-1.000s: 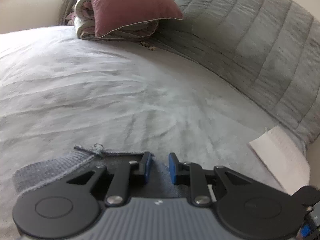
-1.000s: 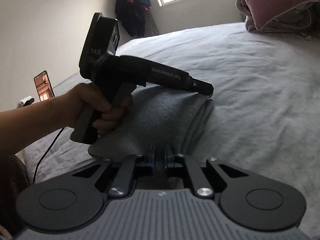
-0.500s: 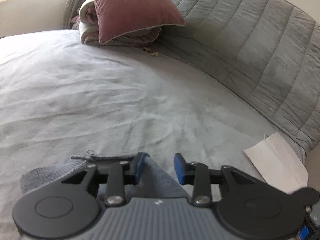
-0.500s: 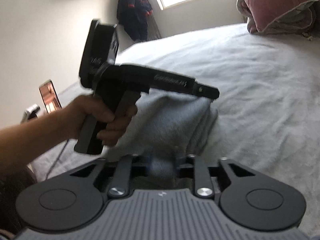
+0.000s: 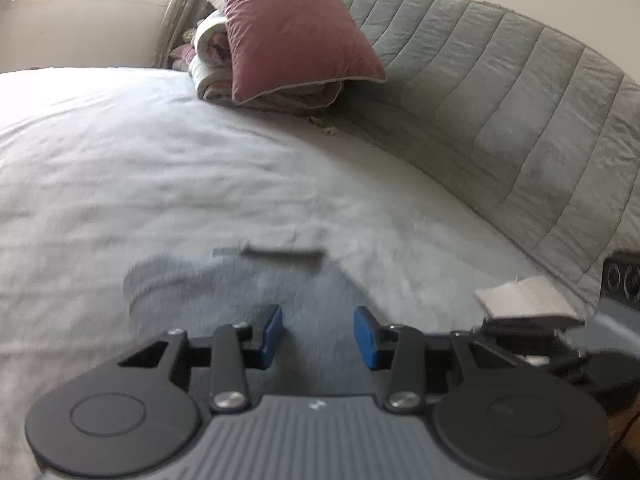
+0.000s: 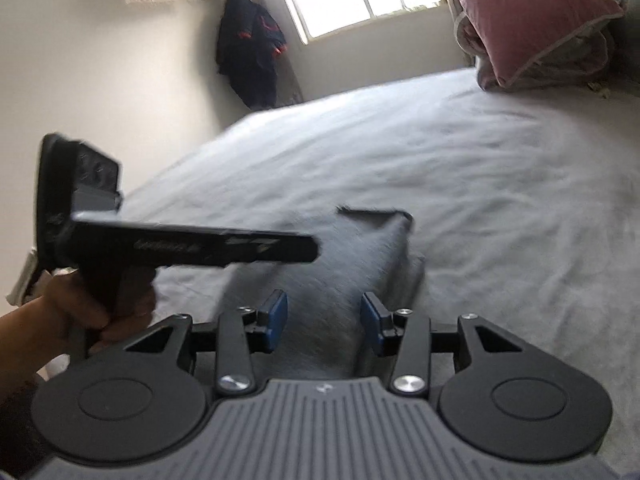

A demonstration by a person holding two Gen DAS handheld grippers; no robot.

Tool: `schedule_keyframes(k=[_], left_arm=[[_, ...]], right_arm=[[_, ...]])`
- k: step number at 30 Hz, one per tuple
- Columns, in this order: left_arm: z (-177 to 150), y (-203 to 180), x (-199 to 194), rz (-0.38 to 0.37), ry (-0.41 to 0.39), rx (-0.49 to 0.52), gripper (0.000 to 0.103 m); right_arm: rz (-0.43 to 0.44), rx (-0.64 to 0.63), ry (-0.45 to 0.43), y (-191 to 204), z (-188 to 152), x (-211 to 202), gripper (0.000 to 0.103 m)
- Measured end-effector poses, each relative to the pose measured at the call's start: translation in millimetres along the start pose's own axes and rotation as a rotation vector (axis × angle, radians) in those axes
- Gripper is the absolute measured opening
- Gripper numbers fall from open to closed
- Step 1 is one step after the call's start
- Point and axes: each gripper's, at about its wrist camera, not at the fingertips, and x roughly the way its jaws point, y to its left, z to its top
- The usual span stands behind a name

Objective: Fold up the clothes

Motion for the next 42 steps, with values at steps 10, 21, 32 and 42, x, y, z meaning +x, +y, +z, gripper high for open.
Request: schedule_keyframes(k=[10, 21, 32, 42], left_arm=[[-5.4, -11.0, -25.0, 0.009, 0.012, -0.017, 0.054], [-2.3, -29.2, -35.5, 0.134, 0.093, -0.040, 0.071], [2.4, -17.6, -44.8, 0.243, 0.107, -0.048, 0.087], [3.5, 25.4, -41.7, 0.251, 0.125, -0.201, 0.091]], right_arm=[[-0.047, 0.032, 0.033, -5.1, -2.9, -13.1, 0.052], [-0.090, 0.226, 0.078, -8.9, -4.4, -39.3, 0.070], [-0.083, 0.411, 0.142, -18.2, -17.9, -39.4, 0.078], [0.005, 0.473, 0.162, -9.3, -17.8, -30.5, 0.095]])
